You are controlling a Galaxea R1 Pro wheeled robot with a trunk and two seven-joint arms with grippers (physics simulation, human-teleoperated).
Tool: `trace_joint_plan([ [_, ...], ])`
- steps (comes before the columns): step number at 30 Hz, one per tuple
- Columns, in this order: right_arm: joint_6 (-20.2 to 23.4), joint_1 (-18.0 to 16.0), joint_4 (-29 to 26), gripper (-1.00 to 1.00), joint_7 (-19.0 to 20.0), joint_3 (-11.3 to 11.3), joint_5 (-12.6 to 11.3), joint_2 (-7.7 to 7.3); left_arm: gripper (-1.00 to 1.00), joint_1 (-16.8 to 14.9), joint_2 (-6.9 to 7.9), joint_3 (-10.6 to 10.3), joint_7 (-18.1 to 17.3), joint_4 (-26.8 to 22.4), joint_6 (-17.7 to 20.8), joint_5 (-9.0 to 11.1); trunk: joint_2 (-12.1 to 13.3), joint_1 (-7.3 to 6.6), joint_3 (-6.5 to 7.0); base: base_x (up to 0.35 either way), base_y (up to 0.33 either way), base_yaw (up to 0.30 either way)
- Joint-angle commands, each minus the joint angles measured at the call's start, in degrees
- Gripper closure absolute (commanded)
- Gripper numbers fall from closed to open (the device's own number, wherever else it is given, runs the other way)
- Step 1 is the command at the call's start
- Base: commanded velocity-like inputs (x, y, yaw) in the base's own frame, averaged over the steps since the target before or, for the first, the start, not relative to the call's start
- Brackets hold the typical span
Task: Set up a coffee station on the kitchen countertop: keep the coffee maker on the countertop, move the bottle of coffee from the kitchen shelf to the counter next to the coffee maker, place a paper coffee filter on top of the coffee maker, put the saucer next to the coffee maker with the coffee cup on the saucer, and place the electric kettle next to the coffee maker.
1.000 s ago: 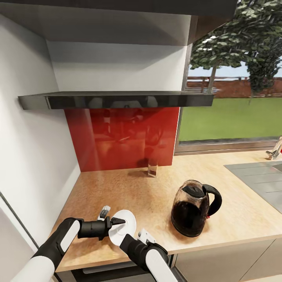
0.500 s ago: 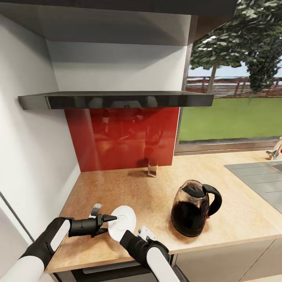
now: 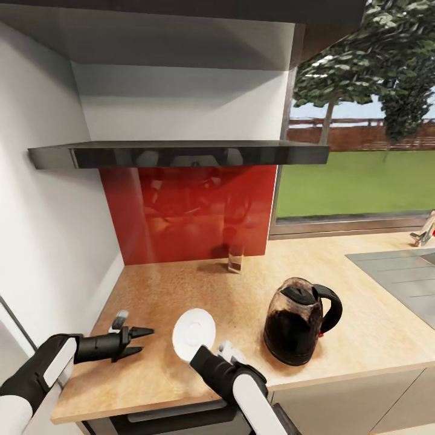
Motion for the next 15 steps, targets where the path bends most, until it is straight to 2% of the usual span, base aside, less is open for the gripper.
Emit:
trace_joint_plan([
  [1, 0.2, -0.1, -0.3, 1.00, -0.2, -1.0, -0.3, 0.01, -1.00, 0.0, 0.32, -0.1, -0.2, -0.1, 0.1, 0.0, -0.1, 0.04, -0.14, 0.000, 0.000, 0.000],
  [6, 0.2, -0.1, -2.2, 1.00, 0.0, -3.3, 0.0, 0.01, -1.00, 0.1, 0.80, -0.1, -0.2, -1.6, 0.0, 0.0, -0.1, 0.04, -0.14, 0.000, 0.000, 0.000],
  [12, 0.3, -0.1, -5.1, 1.00, 0.1, -3.8, 0.2, 0.01, -1.00, 0.2, 0.86, -0.1, -0.2, -3.3, 0.0, -0.2, -0.1, 0.04, -0.14, -0.008, 0.000, 0.000],
  [15, 0.4, -0.1, -5.6, 1.00, 0.5, -3.9, 0.2, 0.01, -1.00, 0.2, 0.81, -0.2, -0.1, -3.5, -0.1, -0.5, -0.1, 0.04, -0.14, -0.137, 0.000, 0.000],
])
